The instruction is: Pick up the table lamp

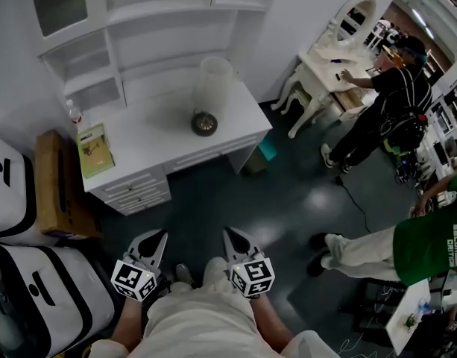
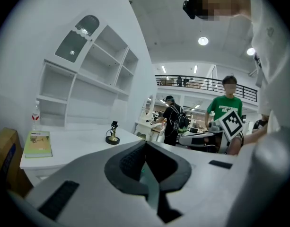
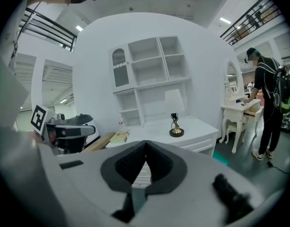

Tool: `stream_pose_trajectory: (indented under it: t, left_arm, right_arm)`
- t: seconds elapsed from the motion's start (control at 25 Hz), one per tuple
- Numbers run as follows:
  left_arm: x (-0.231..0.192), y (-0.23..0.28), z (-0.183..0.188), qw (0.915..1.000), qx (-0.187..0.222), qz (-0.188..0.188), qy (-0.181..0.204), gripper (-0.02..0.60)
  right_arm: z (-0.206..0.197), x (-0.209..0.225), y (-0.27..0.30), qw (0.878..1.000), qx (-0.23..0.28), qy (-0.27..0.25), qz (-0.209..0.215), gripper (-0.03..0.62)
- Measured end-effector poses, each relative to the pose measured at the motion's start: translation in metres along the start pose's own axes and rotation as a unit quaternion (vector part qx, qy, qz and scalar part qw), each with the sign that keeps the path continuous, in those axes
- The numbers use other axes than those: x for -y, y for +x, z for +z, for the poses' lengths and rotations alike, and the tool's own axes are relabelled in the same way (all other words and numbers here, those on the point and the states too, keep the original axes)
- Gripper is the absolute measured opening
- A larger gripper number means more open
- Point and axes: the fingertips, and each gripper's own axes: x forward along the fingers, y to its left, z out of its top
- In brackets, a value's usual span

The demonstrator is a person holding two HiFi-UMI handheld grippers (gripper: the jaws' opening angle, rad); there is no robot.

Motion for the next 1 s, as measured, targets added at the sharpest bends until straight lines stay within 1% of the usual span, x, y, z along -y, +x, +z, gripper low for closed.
stream_pose_trajectory:
  t: [0.16,0.36,0.64,1.0]
  left_arm:
    - [-0.008,0.004,-0.005,1.0000,-0.007,-0.003,-0.005,0.009]
    - [-0.018,0.024,-0.002,1.0000,-0.005,0.002,-0.008,0.009]
    - [-0.042,0.069,0.018,0.9993,0.004,0.029,-0.021,0.009]
    - [-0.058,0.143,0.049,0.9980,0.014,0.059,-0.016,0.009]
  right_arm:
    - [-0.002,0.002,0.009,1.000,-0.003,0.001,-0.004,0.012]
    - [0.000,0.021,0.028,1.000,-0.005,0.005,-0.002,0.012]
    - [0.029,0.065,0.070,1.000,-0.002,-0.003,0.015,0.012]
    - [0.063,0.129,0.124,0.999,-0.004,-0.011,0.045,0.012]
